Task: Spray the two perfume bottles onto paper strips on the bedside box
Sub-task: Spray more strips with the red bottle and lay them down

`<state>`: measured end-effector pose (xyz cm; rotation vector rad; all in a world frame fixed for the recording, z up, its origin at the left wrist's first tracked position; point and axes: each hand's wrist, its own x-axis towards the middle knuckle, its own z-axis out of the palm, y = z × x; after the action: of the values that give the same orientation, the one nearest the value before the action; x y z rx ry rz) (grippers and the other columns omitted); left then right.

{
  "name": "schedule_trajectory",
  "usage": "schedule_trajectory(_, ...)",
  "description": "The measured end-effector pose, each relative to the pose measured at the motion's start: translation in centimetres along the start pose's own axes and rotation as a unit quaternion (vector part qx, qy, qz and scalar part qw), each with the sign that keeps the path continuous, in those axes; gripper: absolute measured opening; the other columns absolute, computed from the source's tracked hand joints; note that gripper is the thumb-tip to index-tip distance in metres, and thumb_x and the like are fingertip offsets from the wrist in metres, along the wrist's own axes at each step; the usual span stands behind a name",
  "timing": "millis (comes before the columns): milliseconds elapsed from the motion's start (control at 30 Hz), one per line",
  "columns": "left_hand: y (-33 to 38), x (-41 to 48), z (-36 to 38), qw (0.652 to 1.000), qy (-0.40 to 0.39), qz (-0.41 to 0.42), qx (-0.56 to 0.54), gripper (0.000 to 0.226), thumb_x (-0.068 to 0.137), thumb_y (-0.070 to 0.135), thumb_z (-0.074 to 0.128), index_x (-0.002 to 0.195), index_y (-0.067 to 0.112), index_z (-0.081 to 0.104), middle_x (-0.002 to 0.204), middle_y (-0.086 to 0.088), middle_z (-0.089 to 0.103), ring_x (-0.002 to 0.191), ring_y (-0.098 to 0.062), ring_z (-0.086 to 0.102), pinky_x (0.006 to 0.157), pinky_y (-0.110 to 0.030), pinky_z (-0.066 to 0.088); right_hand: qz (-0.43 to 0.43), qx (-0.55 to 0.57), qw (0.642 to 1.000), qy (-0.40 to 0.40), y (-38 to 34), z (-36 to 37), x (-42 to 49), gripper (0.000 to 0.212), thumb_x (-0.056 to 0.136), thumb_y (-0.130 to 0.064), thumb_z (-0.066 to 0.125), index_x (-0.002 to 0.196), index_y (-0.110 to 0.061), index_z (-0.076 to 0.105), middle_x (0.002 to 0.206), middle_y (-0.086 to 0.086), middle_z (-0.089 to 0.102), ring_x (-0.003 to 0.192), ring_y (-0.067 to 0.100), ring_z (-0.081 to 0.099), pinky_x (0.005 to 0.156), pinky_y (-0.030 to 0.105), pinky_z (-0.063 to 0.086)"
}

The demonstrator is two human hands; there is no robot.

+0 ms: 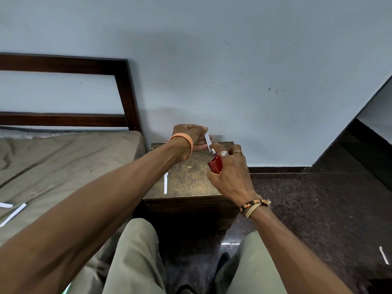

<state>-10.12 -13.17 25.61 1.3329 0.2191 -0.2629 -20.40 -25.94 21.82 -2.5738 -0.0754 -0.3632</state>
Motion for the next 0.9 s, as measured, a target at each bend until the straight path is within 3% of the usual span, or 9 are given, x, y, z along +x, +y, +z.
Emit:
schedule_trajectory(133,-0.7,0.4,-0.4,1.000,0.006,-0.003,0.016,0.005,0.085,0.003,0.067,0.088,0.001,0.064,0.071,-0.018,0.072,0.066,-0.027,0.073,0.052,-0.032,0.057,0.017,0.090,0.995,0.039,0.4,0.3,0.0,0.086,0.075,-0.032,0.067,0.145,-0.050,0.020,0.114,-0.002,0.031,0.104,0.025,0.049,0.087,0.043,0.053)
schedule_trajectory(233,-1.5,0.7,-0.8,0.999,-0.001,-0.010,0.038,0.009,0.086,0.005,0.067,0.093,0.000,0.064,0.078,-0.020,0.073,0.072,-0.029,0.073,0.057,-0.035,0.059,0.068,0.178,0.981,0.036,0.9,0.6,0.3,0.097,0.074,-0.033,0.066,0.153,-0.036,0.011,0.133,-0.001,0.033,0.114,0.021,0.047,0.092,0.045,0.052)
schedule_trajectory(333,-2.2,0.8,-1.2,0.996,-0.037,-0.035,0.072,0.018,0.087,0.006,0.066,0.102,-0.003,0.062,0.087,-0.023,0.072,0.076,-0.031,0.073,0.060,-0.037,0.059,0.069,0.222,0.972,0.023,1.1,0.8,0.4,0.087,0.079,-0.034,0.058,0.154,-0.024,0.016,0.130,0.003,0.037,0.102,0.021,0.052,0.086,0.046,0.053)
schedule_trajectory(433,-3.0,0.7,-1.3,0.985,-0.085,-0.075,0.127,0.012,0.089,0.006,0.064,0.099,0.000,0.063,0.093,-0.022,0.072,0.080,-0.031,0.072,0.068,-0.040,0.060,0.053,0.247,0.967,0.018,1.3,1.1,0.5,0.080,0.082,-0.031,0.054,0.154,-0.023,0.019,0.122,0.002,0.040,0.087,0.014,0.049,0.077,0.037,0.049)
schedule_trajectory(567,-4.6,0.8,-1.3,0.972,-0.124,-0.133,0.147,0.008,0.092,0.009,0.059,0.091,0.002,0.062,0.084,-0.019,0.071,0.076,-0.032,0.070,0.068,-0.041,0.060,0.074,0.285,0.956,-0.003,2.2,2.0,1.0,0.077,0.082,-0.033,0.053,0.151,-0.027,0.021,0.122,0.009,0.046,0.093,0.021,0.051,0.080,0.044,0.052)
schedule_trajectory(700,-6.6,1.8,-1.6,0.969,-0.148,-0.170,0.105,0.010,0.094,0.009,0.055,0.092,0.001,0.060,0.078,-0.021,0.070,0.076,-0.038,0.069,0.071,-0.046,0.059,0.076,0.306,0.949,-0.005,3.5,3.6,1.2,0.067,0.089,-0.025,0.055,0.149,-0.026,0.027,0.100,0.003,0.055,0.075,0.019,0.060,0.066,0.040,0.058)
schedule_trajectory(900,-9.9,4.0,-1.8,0.964,-0.147,-0.202,0.091,0.011,0.093,0.012,0.057,0.096,0.003,0.062,0.088,-0.021,0.070,0.089,-0.043,0.068,0.073,-0.052,0.058,0.107,0.317,0.942,-0.022,5.6,6.2,1.0,0.069,0.094,-0.026,0.054,0.152,-0.039,0.019,0.104,-0.017,0.052,0.089,0.003,0.061,0.074,0.025,0.058)
